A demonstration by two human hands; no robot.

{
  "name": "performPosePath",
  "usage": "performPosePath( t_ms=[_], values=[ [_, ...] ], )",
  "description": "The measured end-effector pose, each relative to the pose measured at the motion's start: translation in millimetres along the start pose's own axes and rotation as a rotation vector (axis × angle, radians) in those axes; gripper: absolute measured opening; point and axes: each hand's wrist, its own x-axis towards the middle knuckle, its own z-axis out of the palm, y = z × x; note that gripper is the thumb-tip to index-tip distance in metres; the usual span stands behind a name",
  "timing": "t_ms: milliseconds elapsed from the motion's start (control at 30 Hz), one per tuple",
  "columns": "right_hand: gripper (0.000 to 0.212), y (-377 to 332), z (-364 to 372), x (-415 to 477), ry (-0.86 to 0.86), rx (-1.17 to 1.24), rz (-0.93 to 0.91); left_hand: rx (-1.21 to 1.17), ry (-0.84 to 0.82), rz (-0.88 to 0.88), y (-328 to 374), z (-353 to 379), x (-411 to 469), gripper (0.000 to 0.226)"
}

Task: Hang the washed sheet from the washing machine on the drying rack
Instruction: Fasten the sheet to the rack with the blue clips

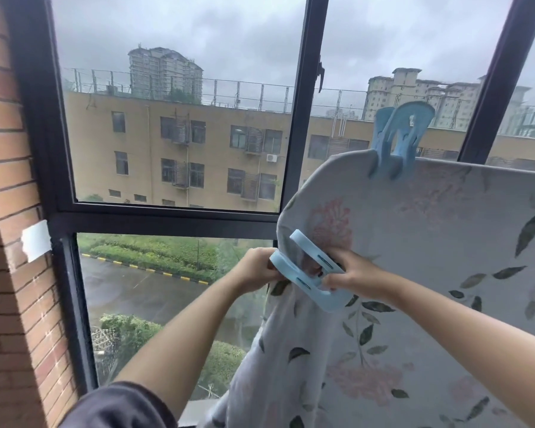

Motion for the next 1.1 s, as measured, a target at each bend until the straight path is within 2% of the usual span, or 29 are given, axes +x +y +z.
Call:
performPosePath(
  t_ms=[100,167,233,267,367,400,433,500,567,600,700,767,800,867,900,967,1067,1100],
  values=[
    [0.033,-6,1,0,0.009,0.038,-0.021,0.068,0.046,0.006,-9,-44,-5,0.028],
    [0.035,-9,1,3,0.015,0.040,-0.028,0.005,0.021,-0.020,0,-72,-10,0.021],
    [0.035,-12,0,5,0.016,0.050,-0.038,-0.205,-0.015,-0.051,13,-96,-20,0.008],
    [0.035,-13,0,6,0.022,0.054,-0.042,-0.346,-0.023,-0.083,13,-104,-23,0.009],
    [0.032,-19,1,8,0.022,0.058,-0.061,-0.678,0.036,-0.318,-9,-98,-30,0.032],
    [0.030,-19,3,9,0.024,0.057,-0.068,-0.715,-0.001,-0.427,-18,-87,-31,0.039],
    [0.029,-19,3,10,0.026,0.053,-0.071,-0.688,-0.086,-0.519,-23,-72,-33,0.042],
    [0.029,-18,4,13,0.020,0.037,-0.062,-0.504,-0.283,-0.534,-22,-44,-43,0.028],
    [0.028,-16,3,15,0.026,0.027,-0.057,-0.457,-0.342,-0.486,-19,-27,-51,0.011],
    [0.026,-16,2,15,0.037,0.033,-0.056,-0.520,-0.344,-0.498,-23,-25,-54,0.011],
    [0.023,-18,5,13,0.048,0.058,-0.059,-0.775,-0.295,-0.675,-48,-25,-62,0.054],
    [0.024,-19,9,14,0.043,0.061,-0.067,-0.800,-0.387,-0.837,-57,-16,-67,0.072],
    [0.026,-19,12,15,0.039,0.057,-0.072,-0.709,-0.466,-0.872,-54,-9,-70,0.071],
    [0.030,-18,16,18,0.033,0.056,-0.062,-0.539,-0.566,-0.892,-39,0,-80,0.054],
    [0.031,-18,17,19,0.031,0.055,-0.055,-0.539,-0.559,-0.880,-34,2,-83,0.045],
    [0.031,-18,19,18,0.021,0.045,-0.048,-0.697,-0.432,-0.731,-25,-5,-86,0.040],
    [0.031,-18,19,17,0.022,0.059,-0.044,-1.170,-0.012,-0.460,-25,-37,-91,0.038],
    [0.032,-18,20,17,0.026,0.068,-0.047,-1.348,0.073,-0.387,-25,-49,-93,0.042]
  ],
)
